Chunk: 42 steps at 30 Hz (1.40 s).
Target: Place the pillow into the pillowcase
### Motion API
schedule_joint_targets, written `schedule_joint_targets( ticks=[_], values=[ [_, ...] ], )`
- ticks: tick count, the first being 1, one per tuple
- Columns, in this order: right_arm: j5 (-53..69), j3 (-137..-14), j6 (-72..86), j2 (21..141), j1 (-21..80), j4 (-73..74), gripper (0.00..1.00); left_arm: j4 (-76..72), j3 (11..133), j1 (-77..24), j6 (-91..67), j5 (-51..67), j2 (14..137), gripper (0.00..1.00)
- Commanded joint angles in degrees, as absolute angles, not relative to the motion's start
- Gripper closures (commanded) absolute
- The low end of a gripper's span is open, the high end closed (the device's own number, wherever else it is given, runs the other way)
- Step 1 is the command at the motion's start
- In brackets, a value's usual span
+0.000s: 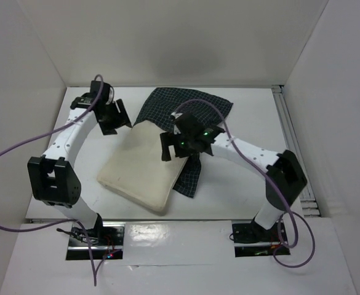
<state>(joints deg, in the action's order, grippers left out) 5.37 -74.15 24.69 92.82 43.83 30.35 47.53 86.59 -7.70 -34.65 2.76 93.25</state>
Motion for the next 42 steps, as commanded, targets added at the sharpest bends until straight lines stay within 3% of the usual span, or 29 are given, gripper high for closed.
schedule_joint_targets(
  ticks=[1, 2, 5, 6, 7, 12, 16, 17, 18, 19, 22, 28, 33, 35, 36, 37, 38, 42],
  values=[
    [6.8, -74.6, 30.0, 98.4, 47.8, 26.7, 0.01, 45.3, 85.6, -4.7, -33.7, 9.5, 92.1, 0.23],
    [4.6, -71.1, 31.6, 98.4, 47.8, 25.4, 0.05, 45.3, 85.6, -4.1, -33.7, 9.5, 92.1, 0.23],
    [1.8, -64.5, 34.5, 95.4, 46.0, 21.4, 0.59, 45.3, 85.6, -2.6, -33.7, 9.5, 90.6, 0.21],
    [0.5, -62.2, 35.0, 94.0, 42.8, 22.8, 0.90, 45.3, 85.6, -2.5, -33.7, 10.0, 89.7, 0.21],
    [-0.6, -61.5, 33.8, 93.3, 41.0, 25.8, 1.00, 45.3, 84.8, -2.0, -33.1, 10.7, 89.2, 0.21],
    [-15.9, -62.0, 29.9, 86.2, 28.0, 34.4, 1.00, 42.3, 80.2, -2.0, -33.1, 14.5, 87.1, 0.23],
    [-18.6, -66.7, 27.9, 84.2, 21.5, 35.2, 1.00, 39.7, 76.1, -3.4, -32.4, 19.4, 88.2, 0.24],
    [-18.6, -68.5, 26.9, 84.2, 21.4, 35.2, 0.86, 39.7, 75.4, -4.0, -31.9, 20.1, 88.2, 0.24],
    [-17.5, -72.3, 26.9, 84.2, 22.1, 35.2, 0.46, 39.0, 74.3, -4.7, -31.9, 20.6, 89.6, 0.24],
    [-17.5, -74.3, 26.0, 86.1, 25.1, 35.2, 0.30, 39.0, 74.3, -6.5, -31.9, 20.7, 89.6, 0.24],
    [-18.5, -82.6, 24.1, 90.7, 34.1, 35.8, 0.05, 37.2, 72.0, -8.5, -31.9, 19.5, 90.3, 0.21],
    [-21.2, -90.1, 19.5, 107.0, 44.5, 39.9, 0.00, 34.8, 67.3, -10.5, -31.4, 19.5, 90.3, 0.20],
    [-16.3, -84.5, 15.7, 110.0, 45.0, 37.0, 0.00, 31.3, 61.7, -12.9, -33.2, 20.5, 88.9, 0.16],
    [-17.0, -83.1, 15.1, 110.8, 45.0, 37.0, 0.26, 28.1, 58.6, -14.8, -35.3, 21.1, 88.9, 0.15],
    [-17.5, -83.1, 14.6, 110.8, 45.0, 37.0, 0.44, 27.3, 57.8, -15.6, -35.9, 21.1, 88.9, 0.10],
    [-17.5, -83.1, 14.6, 110.2, 45.0, 37.0, 0.87, 26.6, 57.0, -16.6, -37.0, 21.1, 88.9, 0.08],
    [-17.5, -83.1, 14.6, 109.3, 45.0, 37.0, 1.00, 25.8, 57.0, -18.6, -37.5, 21.1, 88.9, 0.08],
    [-9.9, -81.8, 11.5, 100.3, 43.2, 33.5, 1.00, 20.3, 56.5, -23.3, -38.8, 21.6, 91.0, 0.06]
  ],
)
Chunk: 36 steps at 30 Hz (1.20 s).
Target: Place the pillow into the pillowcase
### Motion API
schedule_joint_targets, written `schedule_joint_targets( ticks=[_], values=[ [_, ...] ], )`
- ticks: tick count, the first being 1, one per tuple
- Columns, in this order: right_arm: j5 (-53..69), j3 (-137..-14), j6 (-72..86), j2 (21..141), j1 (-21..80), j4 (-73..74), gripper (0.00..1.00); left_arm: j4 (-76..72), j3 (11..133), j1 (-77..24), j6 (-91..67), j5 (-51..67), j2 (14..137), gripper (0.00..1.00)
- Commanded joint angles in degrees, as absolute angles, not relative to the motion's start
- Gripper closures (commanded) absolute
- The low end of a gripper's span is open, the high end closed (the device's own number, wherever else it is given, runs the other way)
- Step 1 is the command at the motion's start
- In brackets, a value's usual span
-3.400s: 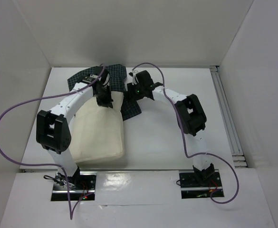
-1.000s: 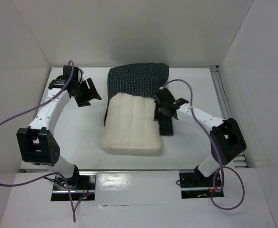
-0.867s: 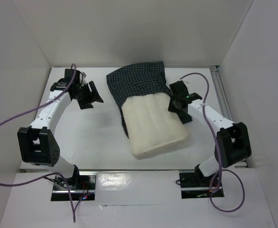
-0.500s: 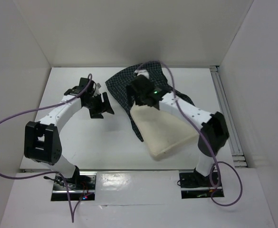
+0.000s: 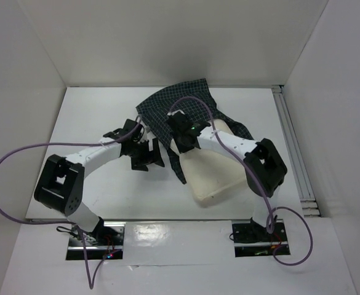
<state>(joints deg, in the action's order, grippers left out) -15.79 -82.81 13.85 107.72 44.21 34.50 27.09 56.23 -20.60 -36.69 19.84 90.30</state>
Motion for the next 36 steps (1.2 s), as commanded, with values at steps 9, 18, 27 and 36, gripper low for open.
schedule_joint_targets(
  ticks=[9, 18, 27, 36],
  values=[
    [-3.4, -83.1, 10.4, 95.2, 42.0, 34.5, 1.00, 9.1, 56.5, -26.1, -40.6, 24.4, 95.4, 0.12],
    [-2.9, -83.9, 11.4, 97.0, 41.5, 33.9, 1.00, 0.2, 53.7, -26.6, -45.6, 26.0, 97.2, 0.87],
    [-10.2, -101.0, 13.8, 109.5, 41.0, 37.2, 1.00, -14.2, 40.9, -27.2, -51.0, 37.6, 87.3, 1.00],
    [-11.9, -121.0, 12.7, 127.6, 38.1, 37.3, 1.00, -9.7, 36.7, -28.5, -47.4, 41.7, 73.7, 1.00]
  ],
)
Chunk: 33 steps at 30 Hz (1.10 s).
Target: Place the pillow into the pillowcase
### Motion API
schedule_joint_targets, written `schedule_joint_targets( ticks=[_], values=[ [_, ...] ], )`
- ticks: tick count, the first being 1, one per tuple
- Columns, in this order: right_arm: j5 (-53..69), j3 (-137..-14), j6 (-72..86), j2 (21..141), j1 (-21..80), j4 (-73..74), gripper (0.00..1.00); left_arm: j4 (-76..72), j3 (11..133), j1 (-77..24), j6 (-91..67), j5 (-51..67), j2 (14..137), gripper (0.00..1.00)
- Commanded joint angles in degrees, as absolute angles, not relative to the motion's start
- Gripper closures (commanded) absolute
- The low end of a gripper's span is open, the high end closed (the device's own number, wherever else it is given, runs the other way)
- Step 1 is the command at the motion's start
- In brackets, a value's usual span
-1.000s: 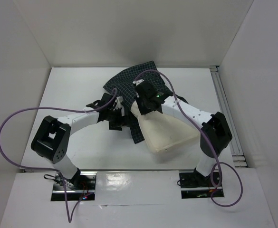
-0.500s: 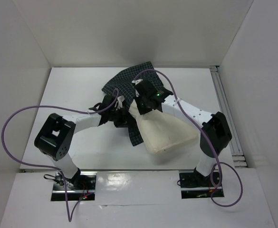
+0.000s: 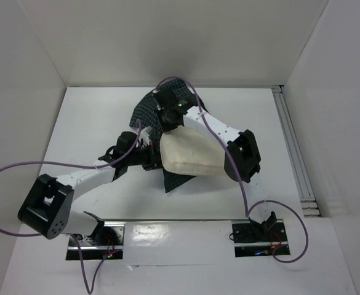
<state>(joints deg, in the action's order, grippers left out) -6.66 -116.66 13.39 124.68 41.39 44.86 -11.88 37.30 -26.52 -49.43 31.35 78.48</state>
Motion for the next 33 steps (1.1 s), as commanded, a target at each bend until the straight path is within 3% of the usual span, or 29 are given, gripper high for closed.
schedule_joint_targets(
  ticks=[1, 7, 10, 11, 13, 16, 17, 18, 21, 22, 26, 27, 30, 33],
  values=[
    [-10.5, -121.0, 12.7, 128.2, 36.9, 36.2, 1.00, -6.9, 36.7, -28.5, -46.6, 41.2, 72.9, 1.00],
    [-2.1, -111.3, 14.2, 121.5, 37.0, 31.8, 1.00, 2.3, 37.3, -26.7, -42.0, 36.8, 69.2, 1.00],
    [1.3, -105.0, 14.8, 116.6, 37.0, 32.3, 0.63, 9.9, 39.7, -25.2, -39.6, 32.1, 69.2, 1.00],
    [1.9, -102.7, 14.8, 112.9, 37.0, 31.6, 0.42, 11.8, 40.6, -24.7, -38.9, 29.1, 70.0, 1.00],
    [0.4, -95.5, 15.8, 108.8, 37.0, 31.0, 0.36, 17.9, 43.1, -24.7, -37.5, 25.2, 70.0, 0.94],
    [-2.9, -89.2, 16.9, 101.3, 35.9, 31.7, 0.36, 22.2, 45.2, -24.7, -36.2, 18.4, 69.4, 0.81],
    [-4.3, -85.3, 17.4, 97.9, 34.6, 32.7, 0.36, 25.7, 46.1, -24.7, -36.2, 16.3, 68.7, 0.67],
    [-5.4, -83.3, 17.9, 96.3, 33.7, 33.9, 0.36, 27.3, 46.9, -24.7, -37.0, 12.6, 68.7, 0.42],
    [-6.8, -74.9, 19.9, 91.1, 27.9, 33.9, 0.36, 34.2, 50.7, -23.6, -39.5, 4.8, 67.7, 0.15],
    [-6.8, -73.3, 20.5, 90.3, 26.0, 33.9, 0.36, 35.5, 51.7, -23.6, -40.9, 3.1, 67.7, 0.12],
    [0.9, -70.6, 19.9, 89.5, 20.3, 32.5, 0.10, 37.2, 56.0, -23.6, -42.2, 1.2, 67.7, 0.10],
    [1.0, -70.6, 19.3, 89.5, 20.3, 32.5, 0.09, 36.7, 56.7, -23.6, -42.2, 2.0, 68.4, 0.11],
    [-3.7, -72.5, 19.2, 90.5, 20.3, 34.7, 0.09, 36.1, 59.7, -23.6, -42.2, 4.4, 70.5, 0.15],
    [-10.2, -69.6, 23.6, 89.7, 15.8, 34.4, 0.31, 34.8, 62.5, -25.4, -41.4, 5.8, 72.3, 0.18]
  ],
)
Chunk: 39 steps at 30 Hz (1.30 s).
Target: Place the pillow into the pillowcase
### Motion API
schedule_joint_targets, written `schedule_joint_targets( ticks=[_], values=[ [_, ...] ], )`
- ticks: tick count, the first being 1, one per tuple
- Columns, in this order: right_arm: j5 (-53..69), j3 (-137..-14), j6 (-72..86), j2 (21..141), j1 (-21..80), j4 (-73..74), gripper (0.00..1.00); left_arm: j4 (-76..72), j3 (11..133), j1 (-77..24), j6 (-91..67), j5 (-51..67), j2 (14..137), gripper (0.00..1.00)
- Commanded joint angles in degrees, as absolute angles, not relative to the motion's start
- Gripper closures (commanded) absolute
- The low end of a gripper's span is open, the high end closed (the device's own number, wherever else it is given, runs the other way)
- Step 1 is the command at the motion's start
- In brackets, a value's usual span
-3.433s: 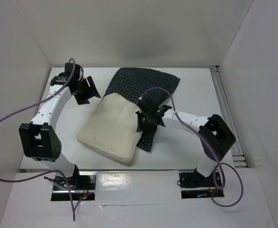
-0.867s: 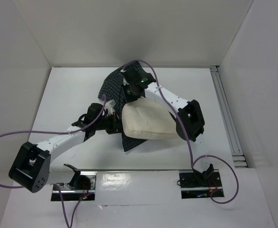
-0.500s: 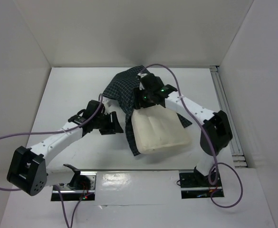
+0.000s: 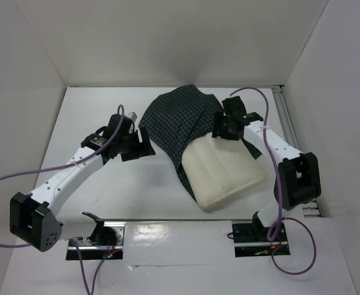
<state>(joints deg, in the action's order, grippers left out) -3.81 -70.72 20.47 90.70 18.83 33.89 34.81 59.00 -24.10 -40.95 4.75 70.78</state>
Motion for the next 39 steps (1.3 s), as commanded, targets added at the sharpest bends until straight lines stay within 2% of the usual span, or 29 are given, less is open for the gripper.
schedule_joint_targets(
  ticks=[1, 2, 4, 6, 9, 10, 12, 14, 16, 17, 19, 22, 25, 26, 30, 39],
  values=[
    [-10.2, -68.1, 24.9, 89.2, 12.0, 33.1, 0.34, 34.8, 63.1, -26.7, -41.4, 5.8, 72.3, 0.18],
    [-8.8, -66.5, 27.1, 88.6, 10.0, 30.8, 0.34, 34.8, 64.4, -27.2, -40.9, 5.3, 73.7, 0.19],
    [-6.7, -61.6, 28.0, 88.1, 7.6, 27.7, 0.27, 34.8, 65.7, -28.0, -40.3, 5.3, 74.8, 0.19],
    [-0.9, -59.4, 28.0, 88.9, 7.6, 23.9, 0.27, 35.3, 67.3, -28.6, -39.6, 5.3, 75.5, 0.19],
    [4.7, -57.7, 30.8, 91.8, 13.1, 20.8, 0.45, 35.9, 68.4, -29.2, -38.3, 5.3, 76.1, 0.21],
    [8.8, -57.0, 32.1, 91.8, 15.2, 19.3, 0.57, 36.4, 69.1, -29.2, -38.3, 5.3, 76.9, 0.21],
    [13.9, -57.0, 37.1, 92.4, 22.6, 13.0, 0.65, 37.7, 70.0, -29.2, -37.0, 4.4, 77.5, 0.24],
    [22.4, -59.0, 39.6, 93.6, 27.3, 8.0, 0.66, 38.7, 71.0, -29.2, -37.0, 2.3, 78.1, 0.26],
    [24.0, -62.0, 40.4, 94.3, 31.9, 6.9, 0.56, 39.8, 71.8, -29.7, -37.0, 0.4, 78.1, 0.27],
    [21.8, -64.6, 40.4, 93.4, 32.5, 8.2, 0.43, 40.8, 72.9, -29.7, -37.0, -0.3, 78.1, 0.27],
    [17.8, -64.6, 38.5, 91.6, 32.5, 10.5, 0.36, 43.2, 74.1, -29.7, -36.4, -0.9, 79.5, 0.27],
    [13.2, -64.6, 34.0, 90.2, 29.6, 14.0, 0.18, 44.6, 74.6, -29.7, -36.4, -2.1, 80.9, 0.26],
    [10.9, -67.0, 27.7, 94.8, 28.4, 17.9, 0.13, 45.3, 74.6, -30.2, -36.4, -3.9, 83.8, 0.17],
    [10.9, -68.2, 25.9, 96.5, 28.4, 18.8, 0.09, 45.9, 75.4, -30.2, -37.3, -4.9, 86.0, 0.14],
    [10.4, -74.9, 19.5, 102.9, 30.7, 21.5, 0.01, 50.9, 76.9, -32.3, -40.9, -12.8, 91.0, 0.08],
    [10.9, -78.5, 13.4, 109.9, 33.6, 20.6, 0.01, 49.7, 74.1, -33.5, -42.4, -15.8, 96.3, 0.06]
  ],
)
